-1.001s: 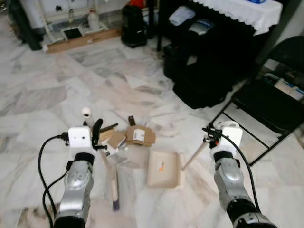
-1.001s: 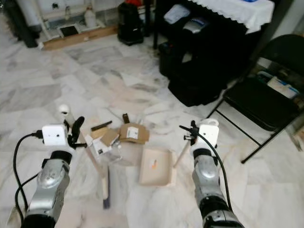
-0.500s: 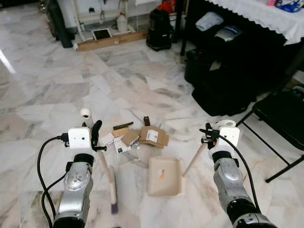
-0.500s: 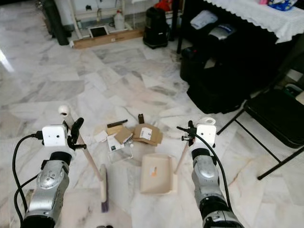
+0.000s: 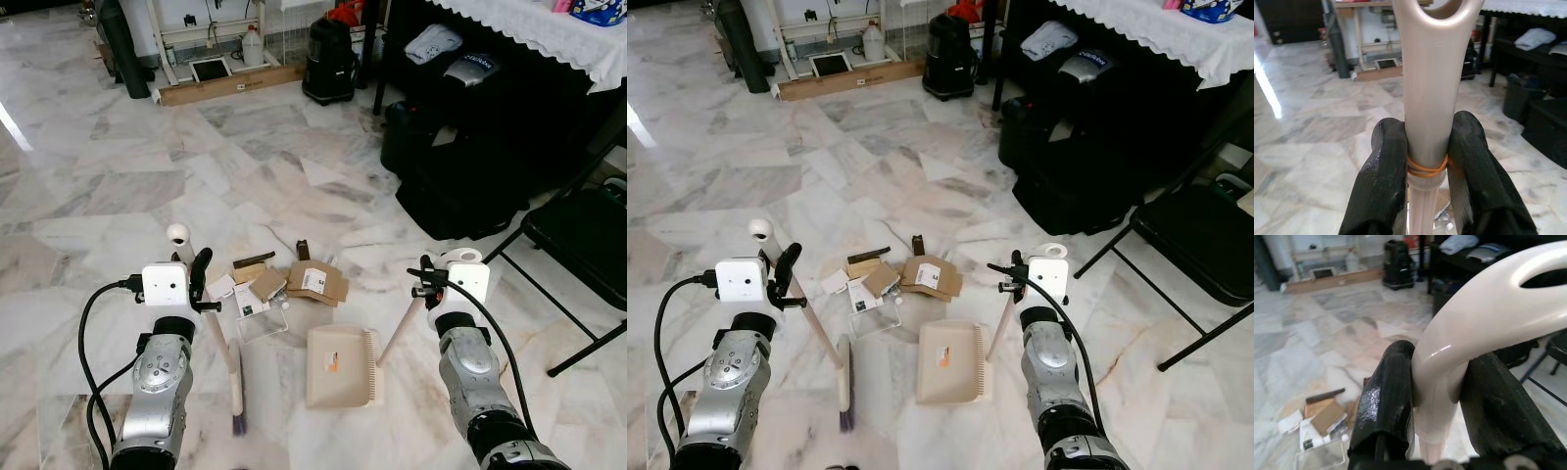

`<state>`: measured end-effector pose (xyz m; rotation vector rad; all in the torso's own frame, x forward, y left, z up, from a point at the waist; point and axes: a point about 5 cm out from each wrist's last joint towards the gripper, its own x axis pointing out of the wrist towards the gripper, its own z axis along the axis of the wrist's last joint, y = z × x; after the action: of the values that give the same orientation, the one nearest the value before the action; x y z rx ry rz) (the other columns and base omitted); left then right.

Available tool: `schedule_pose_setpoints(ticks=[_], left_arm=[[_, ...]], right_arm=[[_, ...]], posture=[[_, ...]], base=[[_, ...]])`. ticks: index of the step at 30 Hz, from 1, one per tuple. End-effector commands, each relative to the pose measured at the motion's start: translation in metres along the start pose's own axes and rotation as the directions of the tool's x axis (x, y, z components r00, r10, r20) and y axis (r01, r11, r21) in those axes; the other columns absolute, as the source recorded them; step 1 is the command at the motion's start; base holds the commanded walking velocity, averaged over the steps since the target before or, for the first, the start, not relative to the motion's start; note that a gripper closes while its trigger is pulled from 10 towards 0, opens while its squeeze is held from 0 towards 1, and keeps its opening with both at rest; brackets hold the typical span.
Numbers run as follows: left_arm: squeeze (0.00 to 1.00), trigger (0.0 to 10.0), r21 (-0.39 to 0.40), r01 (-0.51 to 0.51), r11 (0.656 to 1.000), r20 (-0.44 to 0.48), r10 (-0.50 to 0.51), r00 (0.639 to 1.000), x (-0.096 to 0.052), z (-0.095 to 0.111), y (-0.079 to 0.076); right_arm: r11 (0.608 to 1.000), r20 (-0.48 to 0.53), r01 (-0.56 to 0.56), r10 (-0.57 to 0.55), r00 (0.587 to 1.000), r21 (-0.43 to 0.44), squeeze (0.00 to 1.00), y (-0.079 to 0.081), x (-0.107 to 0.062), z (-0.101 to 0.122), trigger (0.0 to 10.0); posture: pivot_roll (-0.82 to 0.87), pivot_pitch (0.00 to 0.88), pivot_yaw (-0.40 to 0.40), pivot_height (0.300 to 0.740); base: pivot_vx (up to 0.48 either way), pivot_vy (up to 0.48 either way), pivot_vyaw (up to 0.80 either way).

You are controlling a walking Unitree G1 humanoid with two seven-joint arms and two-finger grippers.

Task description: Sweep floor

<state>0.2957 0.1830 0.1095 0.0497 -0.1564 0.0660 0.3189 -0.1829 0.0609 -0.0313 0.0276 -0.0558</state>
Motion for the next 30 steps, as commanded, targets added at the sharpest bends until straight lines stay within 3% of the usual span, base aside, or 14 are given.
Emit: schedule_pose_setpoints(ticks=[1,14,24,30], left_arm=[[0.0,10.0,0.002,-0.001,1.0,0.031,0.0,1.0,0.0,0.0056,0.0008],[0.0,10.0,0.002,-0.013,1.0,0.032,0.013,0.999,0.0016,0.0063,0.0017],[0.0,10.0,0.003,-0.018,1.0,0.029,0.018,0.999,0.0018,0.006,0.0016],[0.0,10.0,0.004,-0.022,1.0,0.028,0.022,0.999,0.0017,0.006,0.0019]], right_arm=[[1.0,0.058,-0.023,0.023,0.998,-0.003,0.0,0.0047,0.0053,0.0133,10.0],[0.999,0.046,-0.035,0.034,0.998,0.01,0.0,0.0049,0.0059,0.0126,10.0],[0.997,0.035,-0.071,0.072,0.997,-0.033,0.0,0.0103,0.0049,0.0105,10.0],[0.998,0.035,-0.061,0.062,0.997,-0.012,0.0,0.0092,0.0052,0.0108,10.0]], posture=[[0.04,0.057,-0.039,0.74],[0.04,0.077,-0.043,0.74],[0.04,0.078,-0.043,0.74],[0.04,0.087,-0.044,0.74]], base=[[0.0,0.0,0.0],[0.0,0.0,0.0],[0.271,0.0,0.15],[0.283,0.0,0.08]])
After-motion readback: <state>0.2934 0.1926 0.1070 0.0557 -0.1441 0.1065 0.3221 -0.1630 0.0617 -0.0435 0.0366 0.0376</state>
